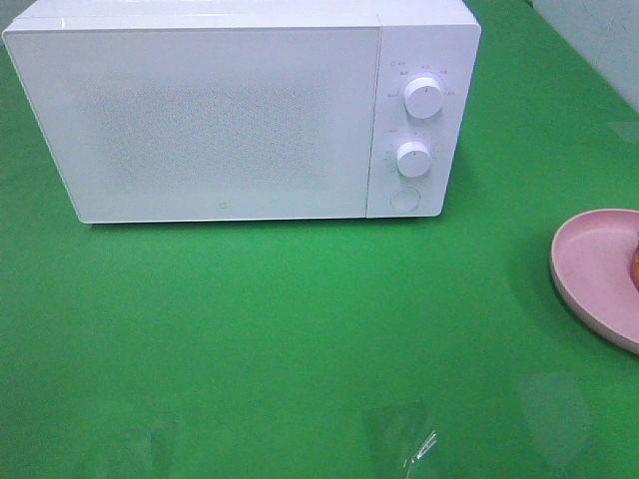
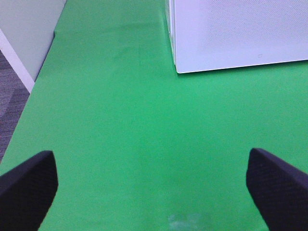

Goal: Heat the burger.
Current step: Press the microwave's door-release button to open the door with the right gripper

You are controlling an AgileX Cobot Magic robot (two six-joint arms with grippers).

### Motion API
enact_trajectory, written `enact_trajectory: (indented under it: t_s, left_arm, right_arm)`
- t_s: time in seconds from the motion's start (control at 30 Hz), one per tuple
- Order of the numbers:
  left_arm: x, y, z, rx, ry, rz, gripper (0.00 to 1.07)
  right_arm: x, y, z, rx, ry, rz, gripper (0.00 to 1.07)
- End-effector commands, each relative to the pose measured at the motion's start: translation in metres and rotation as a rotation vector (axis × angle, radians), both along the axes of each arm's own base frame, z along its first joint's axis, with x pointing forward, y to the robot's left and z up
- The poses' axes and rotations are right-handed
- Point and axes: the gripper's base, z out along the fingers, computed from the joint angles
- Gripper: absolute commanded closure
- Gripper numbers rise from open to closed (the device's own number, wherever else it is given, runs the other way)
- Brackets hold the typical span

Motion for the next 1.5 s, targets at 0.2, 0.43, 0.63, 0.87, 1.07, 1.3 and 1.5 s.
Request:
enact_trajectory:
  t_s: [0.2, 0.43, 0.63, 0.87, 1.07, 1.3, 1.5]
  left_arm:
    - [-0.003, 0.000, 0.000, -0.003, -0.033, 0.000, 0.07]
    - [-0.003, 0.000, 0.000, -0.003, -0.033, 0.000, 0.07]
    - [-0.003, 0.000, 0.000, -0.003, -0.033, 0.000, 0.07]
    - [-0.003, 0.000, 0.000, -0.003, -0.033, 0.000, 0.07]
    - [-0.003, 0.000, 0.000, -0.003, -0.033, 0.000, 0.07]
    - [-0.003, 0.000, 0.000, -0.003, -0.033, 0.000, 0.07]
    - [-0.003, 0.000, 0.000, -0.003, -0.033, 0.000, 0.07]
  right_arm:
    - [-0.003, 0.000, -0.002, 0.010, -0.018, -0.008, 0.32]
    - [-0.003, 0.000, -0.002, 0.010, -0.017, -0.008, 0.32]
    - [0.004, 0.000, 0.015, 0.010, -0.010, -0.007, 0.32]
    - [0.035, 0.002, 0.029, 0.000, 0.028, -0.004, 0.32]
    - [0.064, 0.005, 0.035, -0.001, 0.003, 0.005, 0.32]
    - [0.084, 0.007, 0.041, -0.001, -0.054, 0.013, 0.32]
    - [0.102, 0.008, 0.044, -0.003, -0.091, 0.019, 0.32]
